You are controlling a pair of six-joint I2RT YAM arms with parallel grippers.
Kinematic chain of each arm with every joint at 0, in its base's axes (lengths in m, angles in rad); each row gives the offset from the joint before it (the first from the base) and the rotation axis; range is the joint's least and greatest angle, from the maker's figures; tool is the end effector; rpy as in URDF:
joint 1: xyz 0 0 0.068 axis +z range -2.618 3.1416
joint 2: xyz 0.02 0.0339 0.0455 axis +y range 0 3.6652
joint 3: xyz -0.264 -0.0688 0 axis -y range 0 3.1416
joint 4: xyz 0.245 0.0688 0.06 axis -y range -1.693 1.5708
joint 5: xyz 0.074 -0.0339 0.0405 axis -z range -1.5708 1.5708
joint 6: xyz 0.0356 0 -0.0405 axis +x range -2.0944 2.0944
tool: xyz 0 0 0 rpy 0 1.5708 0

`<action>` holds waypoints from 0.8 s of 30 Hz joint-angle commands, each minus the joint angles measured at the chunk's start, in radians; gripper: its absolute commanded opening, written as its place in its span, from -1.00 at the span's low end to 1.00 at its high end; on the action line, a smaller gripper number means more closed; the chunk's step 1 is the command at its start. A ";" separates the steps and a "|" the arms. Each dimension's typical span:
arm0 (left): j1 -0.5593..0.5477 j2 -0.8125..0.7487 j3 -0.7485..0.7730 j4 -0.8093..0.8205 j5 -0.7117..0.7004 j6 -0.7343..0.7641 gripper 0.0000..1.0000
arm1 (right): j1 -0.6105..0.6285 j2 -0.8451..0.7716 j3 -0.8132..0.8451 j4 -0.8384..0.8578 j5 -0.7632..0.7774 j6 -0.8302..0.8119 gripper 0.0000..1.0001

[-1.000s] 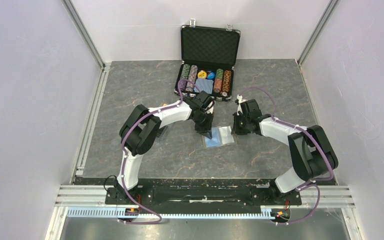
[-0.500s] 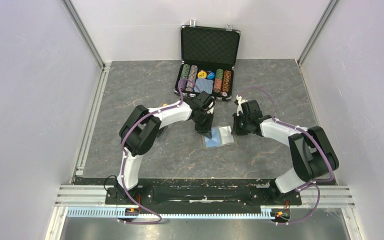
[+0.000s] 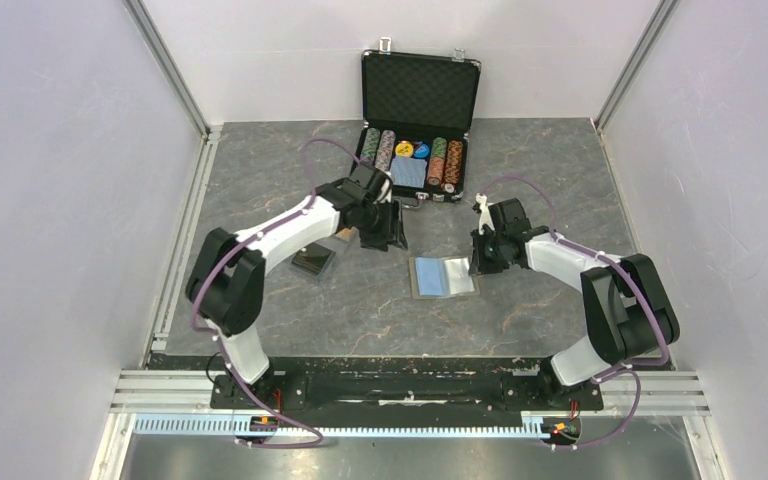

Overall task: Put the credit cards into the card holder
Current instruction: Open the card holder at the center of the board, then move the storage box to the center of the board.

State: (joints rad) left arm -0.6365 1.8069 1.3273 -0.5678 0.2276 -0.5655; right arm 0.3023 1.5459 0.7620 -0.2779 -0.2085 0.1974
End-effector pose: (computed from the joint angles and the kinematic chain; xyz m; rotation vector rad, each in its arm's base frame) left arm 0.3017 -0.2330 0.2162 0.1822 2.7525 -0.6775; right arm 0.2673 0.0911 0.1519 -0.2122 2.6579 0.4417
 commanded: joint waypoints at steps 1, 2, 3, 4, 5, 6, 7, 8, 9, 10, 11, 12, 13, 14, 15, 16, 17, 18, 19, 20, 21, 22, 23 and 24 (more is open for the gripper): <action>0.073 -0.112 -0.013 -0.018 -0.057 0.008 0.20 | -0.007 0.021 -0.023 -0.270 0.013 -0.047 -1.00; 0.093 -0.120 -0.010 -0.049 -0.083 0.031 0.23 | -0.006 0.015 -0.013 -0.270 -0.007 -0.045 -1.00; 0.109 -0.124 -0.003 -0.080 -0.124 0.055 0.26 | -0.005 0.007 -0.005 -0.269 -0.023 -0.043 -1.00; 0.125 -0.122 0.005 -0.125 -0.165 0.078 0.27 | -0.006 0.001 0.005 -0.267 -0.048 -0.041 -1.00; 0.133 -0.119 0.019 -0.162 -0.216 0.110 0.28 | -0.006 -0.005 0.014 -0.265 -0.066 -0.040 -1.00; 0.139 -0.115 0.032 -0.198 -0.272 0.135 0.29 | -0.006 -0.011 0.024 -0.267 -0.083 -0.035 -1.00; 0.141 -0.108 0.041 -0.230 -0.330 0.162 0.32 | -0.006 -0.018 0.033 -0.266 -0.099 -0.032 -1.00; 0.142 -0.103 0.052 -0.252 -0.370 0.187 0.34 | -0.006 -0.022 0.043 -0.265 -0.112 -0.031 -1.00; 0.142 -0.092 0.057 -0.269 -0.408 0.206 0.34 | -0.006 -0.027 0.053 -0.265 -0.124 -0.028 -1.00; 0.143 -0.080 0.064 -0.287 -0.445 0.221 0.35 | -0.006 -0.032 0.063 -0.266 -0.138 -0.024 -1.00; 0.143 -0.072 0.066 -0.291 -0.463 0.236 0.35 | -0.006 -0.034 0.072 -0.264 -0.151 -0.021 -1.00; 0.142 -0.061 0.066 -0.291 -0.471 0.249 0.35 | -0.006 -0.037 0.080 -0.261 -0.167 -0.020 -1.00; 0.142 -0.048 0.066 -0.288 -0.474 0.262 0.35 | -0.006 -0.039 0.088 -0.262 -0.176 -0.017 -1.00; 0.142 -0.034 0.066 -0.287 -0.476 0.271 0.35 | -0.005 -0.040 0.097 -0.261 -0.183 -0.016 -1.00; 0.142 -0.018 0.067 -0.287 -0.477 0.278 0.34 | -0.006 -0.041 0.106 -0.261 -0.188 -0.012 -1.00; 0.143 -0.001 0.069 -0.283 -0.470 0.289 0.32 | -0.006 -0.043 0.112 -0.261 -0.196 -0.012 -1.00; 0.142 0.012 0.068 -0.279 -0.461 0.297 0.28 | -0.006 -0.044 0.117 -0.261 -0.199 -0.008 -1.00; 0.142 0.022 0.064 -0.269 -0.447 0.305 0.23 | -0.006 -0.045 0.122 -0.259 -0.209 -0.008 -1.00; 0.140 0.028 0.059 -0.260 -0.436 0.312 0.17 | -0.007 -0.045 0.129 -0.259 -0.215 -0.006 -1.00; 0.140 0.035 0.055 -0.249 -0.417 0.322 0.08 | -0.006 -0.047 0.134 -0.259 -0.223 -0.002 -1.00; 0.139 0.037 0.048 -0.243 -0.407 0.330 0.00 | -0.006 -0.046 0.140 -0.259 -0.235 -0.001 -1.00; 0.137 0.039 0.042 -0.235 -0.399 0.338 -0.11 | -0.006 -0.047 0.145 -0.259 -0.242 0.001 -1.00; 0.133 0.039 0.037 -0.228 -0.387 0.350 -0.20 | -0.006 -0.051 0.149 -0.258 -0.247 0.006 -1.00; 0.128 0.039 0.032 -0.222 -0.377 0.358 -0.32 | -0.006 -0.054 0.152 -0.256 -0.251 0.010 -1.00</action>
State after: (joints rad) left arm -0.4927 1.8519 1.3613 -0.8272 -0.1776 -0.2958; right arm 0.2970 1.5318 0.8661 -0.5358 -0.4103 0.1913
